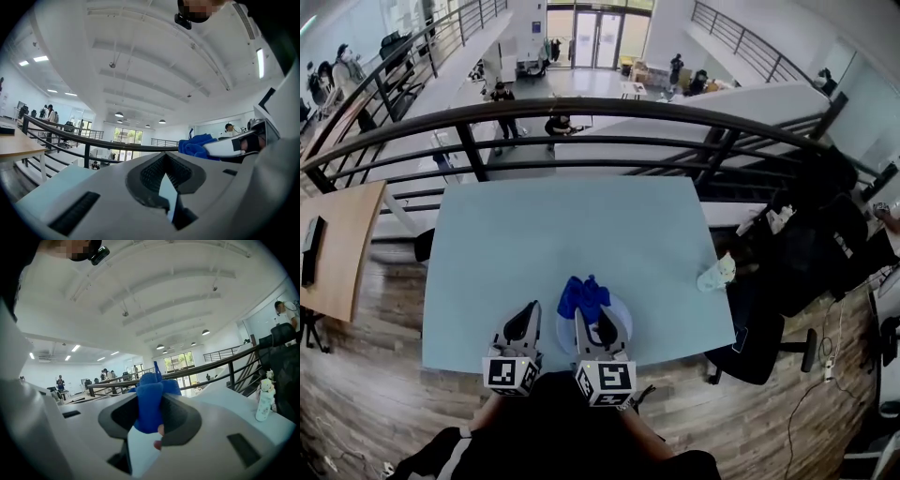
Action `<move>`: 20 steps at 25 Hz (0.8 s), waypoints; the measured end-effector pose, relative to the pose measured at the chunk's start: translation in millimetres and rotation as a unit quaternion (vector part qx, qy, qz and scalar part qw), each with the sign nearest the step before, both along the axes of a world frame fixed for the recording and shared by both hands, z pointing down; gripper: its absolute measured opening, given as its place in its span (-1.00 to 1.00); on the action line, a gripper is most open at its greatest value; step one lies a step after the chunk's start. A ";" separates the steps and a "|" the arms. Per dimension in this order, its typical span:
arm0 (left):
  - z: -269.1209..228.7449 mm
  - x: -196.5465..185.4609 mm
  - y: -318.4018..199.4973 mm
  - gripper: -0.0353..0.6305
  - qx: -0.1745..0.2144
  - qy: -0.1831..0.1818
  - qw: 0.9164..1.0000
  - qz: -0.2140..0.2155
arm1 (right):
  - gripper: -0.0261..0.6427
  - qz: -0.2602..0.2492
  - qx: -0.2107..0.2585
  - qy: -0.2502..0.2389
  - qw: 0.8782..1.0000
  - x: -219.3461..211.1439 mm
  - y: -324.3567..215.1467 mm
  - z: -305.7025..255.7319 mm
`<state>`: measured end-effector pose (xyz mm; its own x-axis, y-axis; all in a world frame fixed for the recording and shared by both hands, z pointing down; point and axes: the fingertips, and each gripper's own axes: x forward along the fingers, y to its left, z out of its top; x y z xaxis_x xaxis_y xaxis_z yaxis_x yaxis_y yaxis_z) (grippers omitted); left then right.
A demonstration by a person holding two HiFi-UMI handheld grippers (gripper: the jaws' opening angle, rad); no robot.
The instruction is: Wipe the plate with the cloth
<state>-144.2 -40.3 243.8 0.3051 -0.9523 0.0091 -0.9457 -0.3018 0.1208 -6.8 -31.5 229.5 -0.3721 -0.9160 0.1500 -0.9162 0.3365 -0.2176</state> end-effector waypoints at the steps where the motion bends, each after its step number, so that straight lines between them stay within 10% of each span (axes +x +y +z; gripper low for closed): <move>1: 1.2 0.5 0.5 -0.89 -0.001 -0.001 1.000 0.002 | -0.57 -0.001 0.000 -0.001 1.000 -1.2 0.9 0.2; 20: 0.3 48.4 2.8 -0.89 0.009 -0.006 0.998 0.057 | -0.57 0.023 0.000 0.012 1.000 21.8 19.6 4.2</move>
<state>-95.8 -37.5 244.1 0.4111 -0.9116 -0.0024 -0.9066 -0.4092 0.1029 15.0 -11.8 233.6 -0.3264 -0.9320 0.1577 -0.9355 0.2946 -0.1953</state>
